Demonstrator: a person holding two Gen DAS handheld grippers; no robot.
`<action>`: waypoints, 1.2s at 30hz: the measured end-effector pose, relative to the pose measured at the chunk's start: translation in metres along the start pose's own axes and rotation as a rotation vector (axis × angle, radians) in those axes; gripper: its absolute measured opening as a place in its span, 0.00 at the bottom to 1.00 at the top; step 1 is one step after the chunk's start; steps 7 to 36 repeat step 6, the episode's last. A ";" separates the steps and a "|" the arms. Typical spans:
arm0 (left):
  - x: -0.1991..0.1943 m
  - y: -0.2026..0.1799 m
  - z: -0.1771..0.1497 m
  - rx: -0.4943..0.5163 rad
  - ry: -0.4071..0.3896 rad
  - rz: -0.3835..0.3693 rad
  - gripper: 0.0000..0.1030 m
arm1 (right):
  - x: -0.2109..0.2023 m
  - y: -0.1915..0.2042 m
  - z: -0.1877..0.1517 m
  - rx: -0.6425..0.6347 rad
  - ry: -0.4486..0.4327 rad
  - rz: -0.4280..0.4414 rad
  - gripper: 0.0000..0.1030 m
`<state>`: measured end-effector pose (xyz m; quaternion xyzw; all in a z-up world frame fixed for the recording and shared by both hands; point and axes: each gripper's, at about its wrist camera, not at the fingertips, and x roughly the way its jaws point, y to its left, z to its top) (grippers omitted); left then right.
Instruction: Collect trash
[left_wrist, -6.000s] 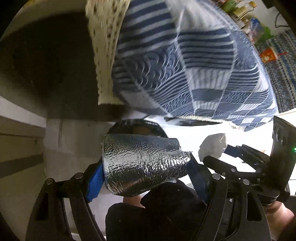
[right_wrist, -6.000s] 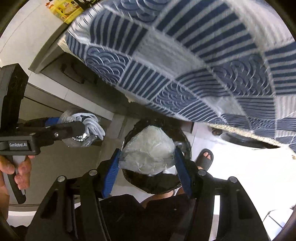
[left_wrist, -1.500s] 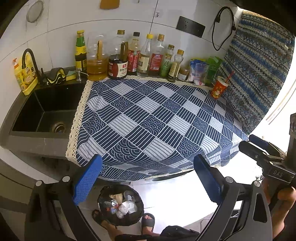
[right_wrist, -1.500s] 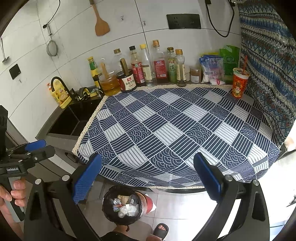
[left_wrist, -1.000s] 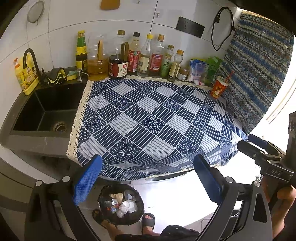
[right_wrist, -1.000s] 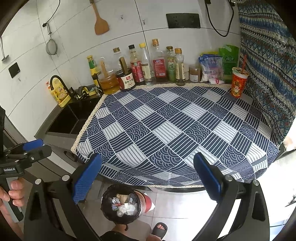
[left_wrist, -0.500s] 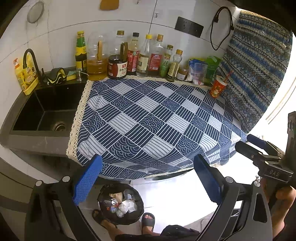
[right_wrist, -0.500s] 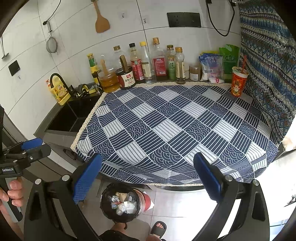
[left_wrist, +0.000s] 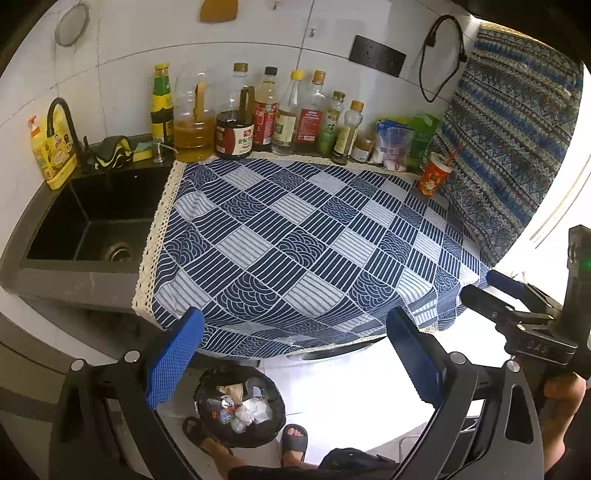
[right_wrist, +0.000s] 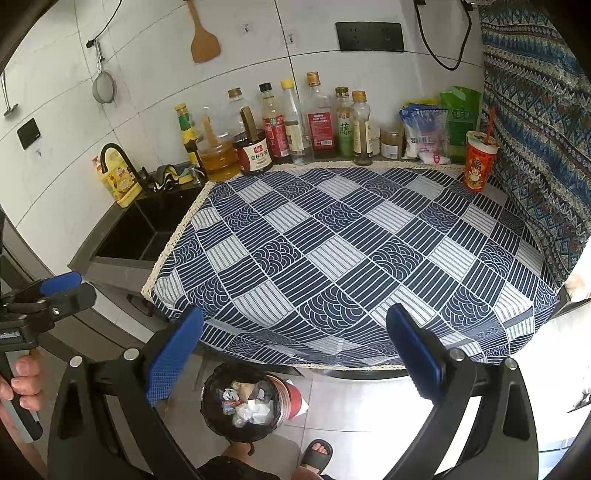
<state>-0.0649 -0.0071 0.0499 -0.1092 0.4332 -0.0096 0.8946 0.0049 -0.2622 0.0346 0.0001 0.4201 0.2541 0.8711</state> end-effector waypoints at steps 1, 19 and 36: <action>0.000 -0.001 0.000 0.002 -0.001 0.007 0.93 | -0.001 -0.001 -0.001 0.001 -0.001 0.003 0.95; 0.000 0.005 0.001 -0.038 -0.007 0.005 0.93 | 0.002 -0.001 0.002 -0.003 0.005 0.005 0.95; 0.000 0.005 0.001 -0.038 -0.007 0.005 0.93 | 0.002 -0.001 0.002 -0.003 0.005 0.005 0.95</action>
